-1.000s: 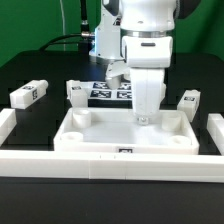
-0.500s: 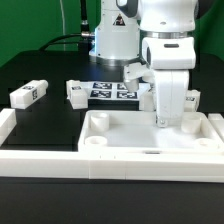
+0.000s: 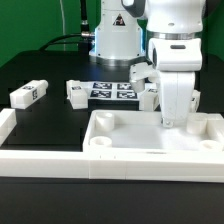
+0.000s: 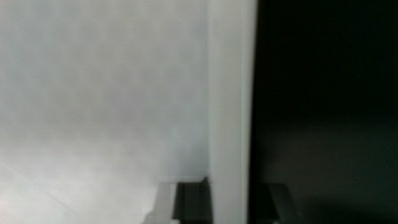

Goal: Assemble desk

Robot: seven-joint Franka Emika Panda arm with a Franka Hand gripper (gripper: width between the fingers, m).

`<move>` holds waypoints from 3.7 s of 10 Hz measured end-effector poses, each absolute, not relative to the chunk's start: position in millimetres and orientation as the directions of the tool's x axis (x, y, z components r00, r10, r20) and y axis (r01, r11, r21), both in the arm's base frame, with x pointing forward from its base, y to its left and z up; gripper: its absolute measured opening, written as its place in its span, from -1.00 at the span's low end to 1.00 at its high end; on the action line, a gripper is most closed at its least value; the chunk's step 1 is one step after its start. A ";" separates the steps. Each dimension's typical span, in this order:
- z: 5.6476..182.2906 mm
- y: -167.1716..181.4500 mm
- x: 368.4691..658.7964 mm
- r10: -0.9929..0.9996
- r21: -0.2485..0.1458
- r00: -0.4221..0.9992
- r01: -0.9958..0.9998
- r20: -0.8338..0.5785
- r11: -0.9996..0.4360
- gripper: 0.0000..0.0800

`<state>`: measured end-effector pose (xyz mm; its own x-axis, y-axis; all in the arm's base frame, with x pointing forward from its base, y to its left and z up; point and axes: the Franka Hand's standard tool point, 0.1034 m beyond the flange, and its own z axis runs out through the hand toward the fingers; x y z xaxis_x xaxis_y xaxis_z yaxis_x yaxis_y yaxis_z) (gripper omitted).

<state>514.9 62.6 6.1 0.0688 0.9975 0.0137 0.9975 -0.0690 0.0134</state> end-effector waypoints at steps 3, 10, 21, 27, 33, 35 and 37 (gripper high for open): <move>9.9 56.5 517.6 0.997 0.019 0.072 0.997 0.013 -0.072 0.05; 27.1 54.9 520.6 0.996 0.036 0.088 0.995 0.007 -0.088 0.62; 55.7 55.4 506.1 0.923 0.055 0.384 0.922 0.018 -0.384 0.62; 54.1 62.0 500.6 0.611 -0.006 0.791 0.611 0.023 -0.791 0.62; 54.0 67.3 492.6 0.055 -0.061 0.998 0.052 -0.035 -0.997 0.62; 53.8 68.3 492.6 -0.031 -0.065 0.999 -0.034 -0.040 -0.997 0.62; 53.4 71.4 492.1 -0.158 -0.073 0.986 -0.161 -0.051 -0.984 0.62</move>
Offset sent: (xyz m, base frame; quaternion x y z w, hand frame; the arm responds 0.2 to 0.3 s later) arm -0.0033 -0.0023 0.0148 0.0082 -0.0160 -0.0052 0.9998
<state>492.1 71.4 53.4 0.9861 -0.1579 -0.0509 -0.1614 -0.9842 -0.0728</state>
